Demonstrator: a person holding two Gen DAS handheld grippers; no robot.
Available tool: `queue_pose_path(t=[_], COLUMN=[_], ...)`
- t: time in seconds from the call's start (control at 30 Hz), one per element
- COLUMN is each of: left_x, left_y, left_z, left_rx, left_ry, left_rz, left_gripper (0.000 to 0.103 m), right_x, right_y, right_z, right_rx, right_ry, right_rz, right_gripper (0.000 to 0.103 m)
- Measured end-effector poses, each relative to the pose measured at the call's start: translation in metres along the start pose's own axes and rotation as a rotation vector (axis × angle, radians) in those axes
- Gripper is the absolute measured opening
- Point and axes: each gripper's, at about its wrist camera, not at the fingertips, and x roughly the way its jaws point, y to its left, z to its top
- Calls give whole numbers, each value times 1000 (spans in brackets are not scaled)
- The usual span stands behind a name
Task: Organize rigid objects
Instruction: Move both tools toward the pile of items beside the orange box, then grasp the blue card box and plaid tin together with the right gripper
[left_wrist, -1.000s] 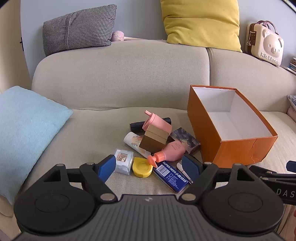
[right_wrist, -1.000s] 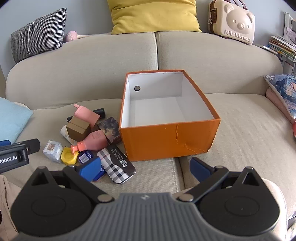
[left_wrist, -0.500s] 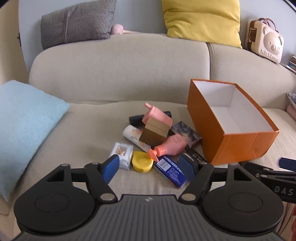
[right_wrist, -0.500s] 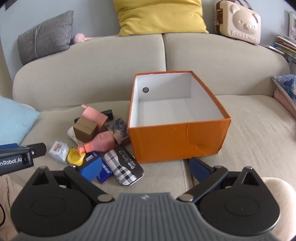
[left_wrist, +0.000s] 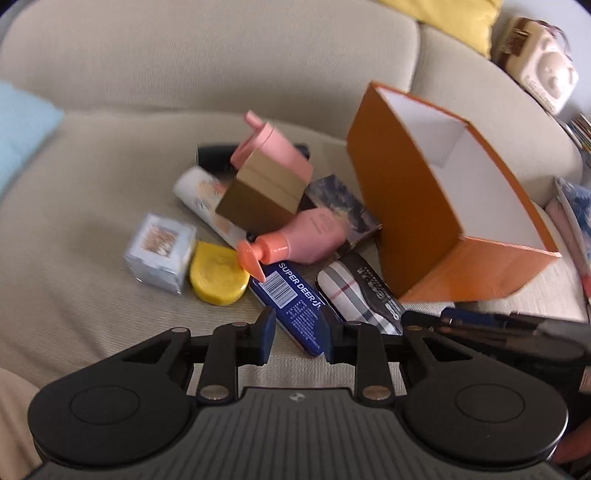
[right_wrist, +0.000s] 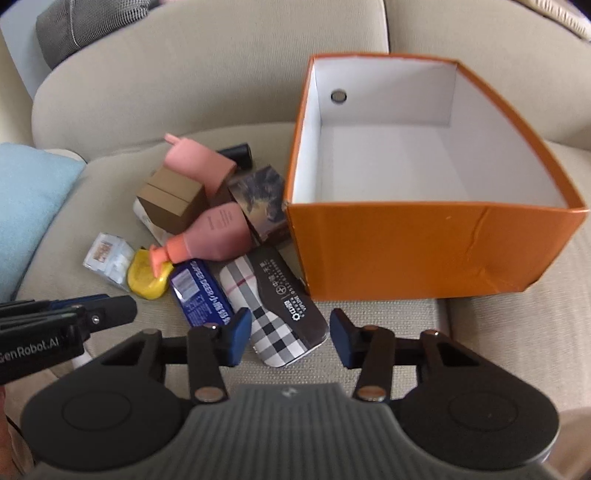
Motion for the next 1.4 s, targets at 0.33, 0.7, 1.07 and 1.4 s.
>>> queue_pose_path(t=[0.33, 0.7, 1.07, 1.4], left_x=[48, 64, 55, 51], left_y=[22, 36, 50, 60], left_z=[6, 7, 7, 6], left_rx=[-169, -263, -227, -287], left_ry=[100, 127, 165, 137], left_rz=[7, -57, -40, -132], left_gripper=[57, 42, 2, 23], right_x=[52, 60, 54, 47], right_y=[-14, -11, -7, -36], right_z=[7, 4, -4, 10], right_rx=[43, 92, 94, 181], right_ry=[109, 114, 194, 154], right_rz=[45, 69, 93, 113], right_gripper=[51, 57, 44, 61])
